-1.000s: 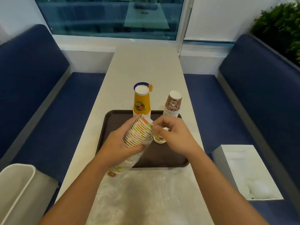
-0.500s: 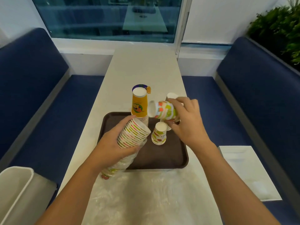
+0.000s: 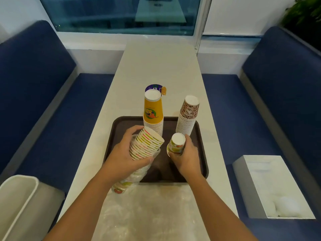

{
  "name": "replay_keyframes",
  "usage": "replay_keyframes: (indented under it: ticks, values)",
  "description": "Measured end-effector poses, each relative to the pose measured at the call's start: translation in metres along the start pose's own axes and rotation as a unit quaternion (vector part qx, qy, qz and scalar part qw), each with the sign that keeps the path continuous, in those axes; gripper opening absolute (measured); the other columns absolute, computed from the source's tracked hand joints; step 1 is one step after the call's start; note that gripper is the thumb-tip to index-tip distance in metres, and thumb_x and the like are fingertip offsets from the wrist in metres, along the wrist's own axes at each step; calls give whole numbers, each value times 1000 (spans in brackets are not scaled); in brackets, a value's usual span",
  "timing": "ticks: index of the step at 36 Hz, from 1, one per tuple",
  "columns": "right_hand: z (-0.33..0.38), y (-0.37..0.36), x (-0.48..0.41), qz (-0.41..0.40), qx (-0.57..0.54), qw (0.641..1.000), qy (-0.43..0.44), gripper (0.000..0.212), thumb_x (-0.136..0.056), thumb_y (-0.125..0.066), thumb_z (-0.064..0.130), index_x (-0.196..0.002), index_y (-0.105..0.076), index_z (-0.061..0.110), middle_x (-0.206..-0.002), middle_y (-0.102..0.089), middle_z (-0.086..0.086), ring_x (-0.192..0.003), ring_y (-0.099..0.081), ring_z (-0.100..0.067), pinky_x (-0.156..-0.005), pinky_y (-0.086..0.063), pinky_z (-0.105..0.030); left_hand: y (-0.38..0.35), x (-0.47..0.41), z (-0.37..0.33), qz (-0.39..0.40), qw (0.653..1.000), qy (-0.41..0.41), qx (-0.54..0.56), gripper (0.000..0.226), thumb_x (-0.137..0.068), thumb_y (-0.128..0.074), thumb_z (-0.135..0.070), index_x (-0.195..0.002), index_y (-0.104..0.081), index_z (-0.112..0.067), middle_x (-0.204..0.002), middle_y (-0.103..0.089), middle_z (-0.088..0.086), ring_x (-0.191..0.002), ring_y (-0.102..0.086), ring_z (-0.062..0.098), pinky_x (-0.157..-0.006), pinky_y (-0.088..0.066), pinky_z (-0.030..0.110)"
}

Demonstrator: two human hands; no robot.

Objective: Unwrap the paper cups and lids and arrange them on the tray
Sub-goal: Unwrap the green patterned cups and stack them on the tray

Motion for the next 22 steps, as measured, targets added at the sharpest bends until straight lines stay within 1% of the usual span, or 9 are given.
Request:
replay_keyframes:
  ticks: [2, 5, 6, 8, 10, 12, 15, 18, 22]
  values:
    - [13, 15, 14, -64, -3, 997, 42, 88, -80, -84, 49, -150, -32, 36, -153, -44, 8, -141, -43, -17, -112, -44, -45, 1, 0, 0, -3, 1000, -2, -2, 90, -76, -91, -40, -141, -31, -58, -122, -46, -49, -116, -48, -22, -77, -53, 13]
    - [52, 44, 48, -160, -45, 973, 161, 59, -89, -73, 47, -140, -46, 34, -143, -49, 14, -130, -45, -11, -107, -47, -35, 3, 0, -2, -8, 1000, -9, -4, 89, -76, -90, -42, -141, -31, -59, -122, -46, -49, -117, -47, -21, -78, -52, 11]
    - [67, 51, 58, -148, -61, 966, 204, 49, -92, -68, 47, -136, -51, 35, -138, -50, 21, -128, -45, -6, -105, -45, -29, 3, 1, -3, -8, 1000, -13, -7, 89, -76, -90, -42, -140, -31, -60, -122, -46, -48, -117, -48, -20, -77, -51, 11]
    - [97, 57, 72, -52, -61, 958, 276, 33, -100, -59, 46, -131, -58, 35, -128, -50, 34, -125, -45, 5, -100, -40, -16, 3, 4, -8, -4, 1000, -25, -14, 89, -77, -90, -42, -139, -31, -62, -123, -47, -47, -115, -49, -20, -74, -51, 7]
    - [120, 57, 80, 61, -54, 947, 311, 26, -104, -55, 39, -126, -64, 30, -121, -59, 25, -117, -51, 5, -88, -46, -10, 2, 6, -13, 0, 999, -37, -18, 88, -77, -90, -40, -137, -30, -64, -122, -47, -48, -113, -50, -20, -71, -50, 4]
    - [132, 59, 83, 113, -52, 942, 310, 22, -106, -54, 33, -121, -68, 25, -114, -65, 13, -109, -56, 3, -82, -49, -9, 3, 8, -16, 3, 999, -46, -20, 90, -77, -90, -40, -140, -29, -63, -124, -48, -45, -115, -52, -16, -76, -53, 9]
    - [141, 70, 83, 103, -84, 947, 293, 16, -106, -55, 25, -111, -69, 19, -102, -67, 12, -98, -59, 9, -73, -47, -6, 7, 13, -20, -6, 998, -51, -23, 96, -77, -89, -46, -147, -26, -61, -130, -49, -38, -117, -57, -5, -87, -53, 18]
    - [146, 88, 79, 41, -130, 949, 284, 15, -107, -52, 19, -102, -66, 19, -90, -67, 13, -86, -61, 5, -69, -45, -7, 10, 20, -26, -1, 998, -55, -24, 100, -78, -86, -50, -150, -18, -66, -127, -46, -47, -117, -54, -11, -84, -50, 12]
    - [147, 89, 82, 56, -112, 944, 305, 19, -109, -48, 18, -116, -66, 17, -98, -70, 8, -85, -65, -4, -71, -50, -13, 9, 25, -29, 20, 996, -72, -38, 91, -78, -88, -49, -147, -30, -63, -129, -52, -39, -118, -55, -9, -87, -56, 17]
Point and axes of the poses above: each hand's wrist, its own x-axis away from the middle knuckle, its own y-axis out of the back of the hand, z = x × y, the point moved 5 cm from there along -x, towards the middle knuckle
